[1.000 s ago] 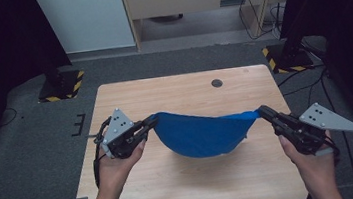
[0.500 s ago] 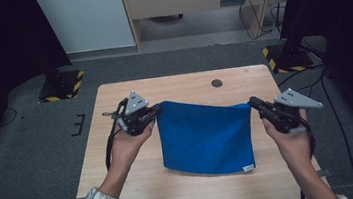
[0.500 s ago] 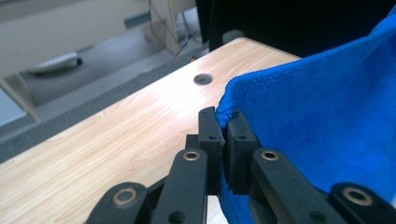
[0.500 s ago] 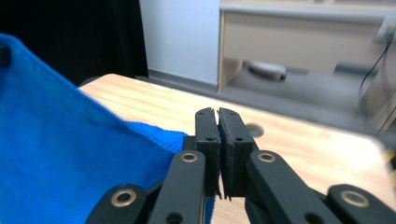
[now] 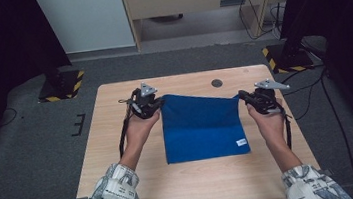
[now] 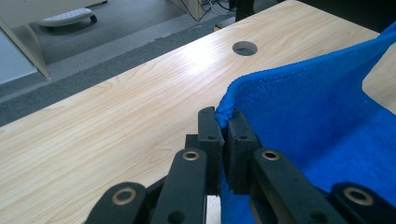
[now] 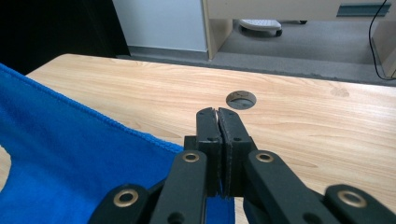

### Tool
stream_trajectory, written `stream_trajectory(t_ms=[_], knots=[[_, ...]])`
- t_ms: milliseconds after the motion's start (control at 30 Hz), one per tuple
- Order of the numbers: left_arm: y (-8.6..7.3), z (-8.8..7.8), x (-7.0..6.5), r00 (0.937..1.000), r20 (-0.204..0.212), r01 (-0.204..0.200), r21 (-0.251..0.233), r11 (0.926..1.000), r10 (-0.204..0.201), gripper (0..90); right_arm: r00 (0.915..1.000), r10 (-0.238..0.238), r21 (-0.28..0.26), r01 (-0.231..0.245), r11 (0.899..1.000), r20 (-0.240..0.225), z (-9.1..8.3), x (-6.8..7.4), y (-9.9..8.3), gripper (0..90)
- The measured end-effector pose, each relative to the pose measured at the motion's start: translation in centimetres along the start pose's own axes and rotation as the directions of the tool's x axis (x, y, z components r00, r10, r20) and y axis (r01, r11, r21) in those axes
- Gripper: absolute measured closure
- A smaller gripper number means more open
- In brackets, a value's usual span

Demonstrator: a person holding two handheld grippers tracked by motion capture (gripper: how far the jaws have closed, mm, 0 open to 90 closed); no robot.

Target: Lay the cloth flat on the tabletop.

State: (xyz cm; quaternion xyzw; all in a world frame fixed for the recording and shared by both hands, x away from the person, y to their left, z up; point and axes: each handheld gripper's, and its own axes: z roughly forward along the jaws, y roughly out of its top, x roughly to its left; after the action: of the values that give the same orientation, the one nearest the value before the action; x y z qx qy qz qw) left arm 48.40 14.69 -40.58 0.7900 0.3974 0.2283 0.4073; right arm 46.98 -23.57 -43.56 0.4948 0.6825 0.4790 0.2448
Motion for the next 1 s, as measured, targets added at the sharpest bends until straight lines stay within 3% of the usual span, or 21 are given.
stream_trajectory(t_ms=[267, 300, 333, 433, 500, 533, 567, 600, 700, 767, 867, 900, 1000], knots=[[0.0, 1.3, 0.9, 0.9994, -0.030, 0.016, 0.006, 0.9998, -0.016, 85.0, 0.9998, 0.007, 0.018, -0.007, 1.000, 0.020, 1.7, 0.1, 0.4, 87.0], [0.2, 2.0, 1.2, 0.9986, -0.051, 0.018, 0.016, 0.9997, -0.017, 85.0, 0.9995, 0.011, 0.018, -0.012, 1.000, 0.029, 2.1, 0.0, 0.5, 83.2], [0.3, 2.6, 1.6, 0.9971, -0.073, 0.024, 0.015, 0.9996, -0.023, 82.6, 0.9988, 0.026, 0.007, -0.026, 1.000, 0.042, 3.1, -0.3, 0.7, 71.7], [0.7, 3.7, 2.8, 0.9899, -0.123, 0.070, -0.006, 0.9975, -0.070, 64.4, 0.9950, 0.053, -0.028, -0.050, 0.998, 0.085, 5.4, -0.7, 1.7, 43.1], [0.6, 3.8, 3.4, 0.9875, -0.131, 0.085, -0.030, 0.9959, -0.088, 61.8, 0.9952, 0.048, -0.031, -0.046, 0.998, 0.085, 5.5, -0.6, 1.8, 39.4], [0.5, 3.4, 3.7, 0.9878, -0.136, 0.073, -0.024, 0.9971, -0.075, 60.7, 0.9979, 0.015, -0.033, -0.013, 0.999, 0.063, 5.3, -0.2, 1.9, 34.1], [0.5, 3.4, 3.7, 0.9878, -0.136, 0.073, -0.024, 0.9971, -0.075, 60.7, 0.9979, 0.015, -0.033, -0.013, 0.999, 0.063, 5.3, -0.2, 1.9, 34.1], [0.3, 2.7, 3.8, 0.9880, -0.148, 0.043, -0.010, 0.9990, -0.044, 60.7, 0.9989, -0.027, -0.008, 0.027, 1.000, 0.039, 4.8, 0.3, 1.7, 29.9], [-0.1, 1.8, 3.9, 0.9891, -0.141, 0.038, -0.019, 0.9991, -0.041, 61.0, 0.9978, -0.060, 0.010, 0.060, 0.998, 0.029, 4.3, 0.5, 1.4, 29.8], [-0.6, 1.1, 3.7, 0.9901, -0.136, 0.033, -0.017, 0.9993, -0.035, 62.0, 0.9963, -0.085, 0.058, 0.085, 0.995, 0.007, 3.5, 0.6, 0.6, 31.9], [-1.4, 0.5, 3.4, 0.9928, -0.118, 0.021, -0.010, 0.9997, -0.022, 62.2, 0.9959, -0.091, 0.072, 0.090, 0.993, 0.007, 3.0, 0.5, -0.1, 34.2], [-2.0, 0.2, 3.2, 0.9938, -0.111, 0.005, -0.003, 1.0000, -0.005, 62.2, 0.9951, -0.098, 0.099, 0.097, 0.990, 0.007, 2.7, 0.3, -0.7, 37.9], [-2.9, -0.3, 2.8, 0.9956, -0.093, -0.009, -0.002, 1.0000, 0.009, 62.2, 0.9957, -0.093, 0.099, 0.093, 0.991, -0.002, 2.1, 0.0, -1.4, 43.8]])
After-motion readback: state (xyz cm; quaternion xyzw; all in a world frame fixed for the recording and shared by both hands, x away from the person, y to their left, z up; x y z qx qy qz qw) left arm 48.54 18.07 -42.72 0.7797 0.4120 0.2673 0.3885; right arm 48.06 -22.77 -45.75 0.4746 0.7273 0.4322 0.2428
